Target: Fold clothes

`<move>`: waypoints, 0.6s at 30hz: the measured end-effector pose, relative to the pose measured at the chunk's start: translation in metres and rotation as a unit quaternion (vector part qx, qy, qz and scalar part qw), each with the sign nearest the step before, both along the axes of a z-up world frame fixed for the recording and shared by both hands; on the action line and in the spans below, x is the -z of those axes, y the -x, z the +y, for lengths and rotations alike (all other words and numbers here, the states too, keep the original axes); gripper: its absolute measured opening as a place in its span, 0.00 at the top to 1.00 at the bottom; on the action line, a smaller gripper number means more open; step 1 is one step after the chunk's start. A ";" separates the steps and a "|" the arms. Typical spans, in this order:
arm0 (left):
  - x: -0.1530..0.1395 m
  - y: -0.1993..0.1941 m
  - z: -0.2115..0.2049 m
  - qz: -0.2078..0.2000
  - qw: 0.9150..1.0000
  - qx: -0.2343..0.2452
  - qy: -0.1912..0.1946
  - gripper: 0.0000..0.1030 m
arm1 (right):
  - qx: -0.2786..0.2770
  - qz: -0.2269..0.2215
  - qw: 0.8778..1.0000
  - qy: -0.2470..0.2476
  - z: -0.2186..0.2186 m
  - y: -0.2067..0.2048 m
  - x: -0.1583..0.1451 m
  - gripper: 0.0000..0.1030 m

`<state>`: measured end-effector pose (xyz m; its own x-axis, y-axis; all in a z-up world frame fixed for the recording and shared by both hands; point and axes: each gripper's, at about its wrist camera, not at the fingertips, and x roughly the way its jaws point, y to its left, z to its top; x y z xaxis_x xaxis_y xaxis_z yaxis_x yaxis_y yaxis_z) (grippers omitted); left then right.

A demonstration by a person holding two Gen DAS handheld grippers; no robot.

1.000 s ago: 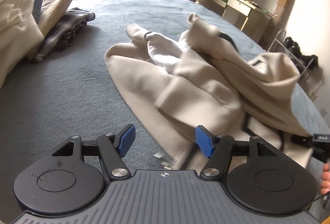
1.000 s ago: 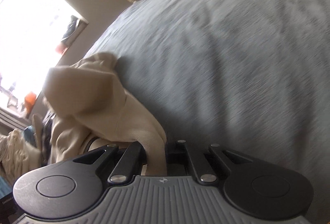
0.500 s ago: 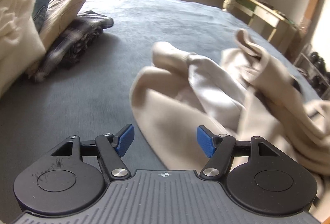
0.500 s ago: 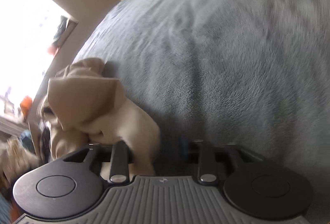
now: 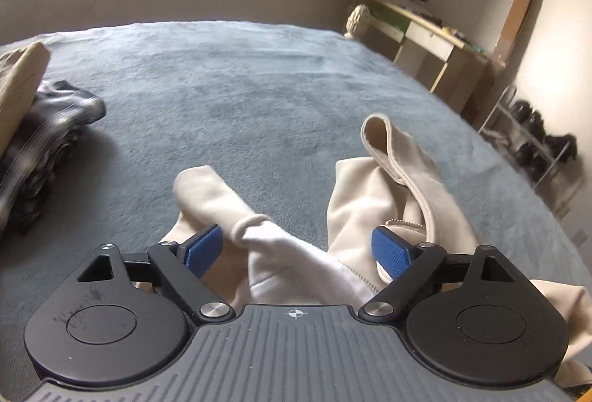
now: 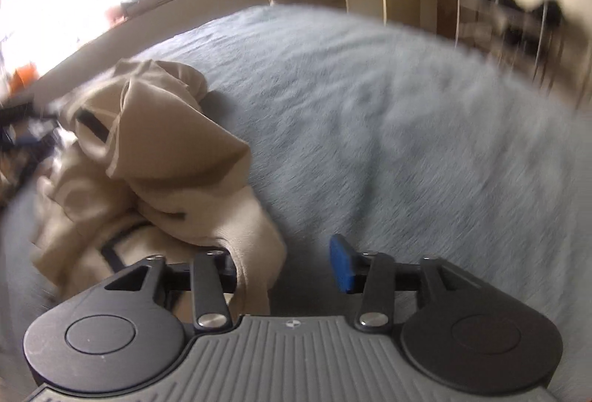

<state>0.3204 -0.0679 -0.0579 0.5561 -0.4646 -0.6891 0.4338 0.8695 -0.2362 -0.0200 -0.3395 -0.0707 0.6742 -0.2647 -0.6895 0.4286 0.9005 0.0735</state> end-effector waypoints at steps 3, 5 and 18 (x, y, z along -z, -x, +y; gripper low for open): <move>0.021 -0.013 -0.015 0.041 0.998 -0.030 -0.042 0.24 | -0.013 -0.018 0.999 0.040 0.013 0.011 -0.005 0.44; 0.033 -0.015 -0.014 0.053 0.997 -0.046 -0.044 0.46 | -0.014 -0.038 0.998 0.037 0.017 0.020 -0.009 0.41; -0.011 0.075 0.030 -0.013 0.995 -0.087 -0.051 0.93 | -0.120 -0.109 0.984 -0.071 0.044 0.029 -0.017 0.39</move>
<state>0.2452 -0.0375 -0.0468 0.6397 -0.2885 -0.7124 0.2801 0.9507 -0.1335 -0.0493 -0.2951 -0.0538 0.8414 0.0092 -0.5403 0.1651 0.9477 0.2732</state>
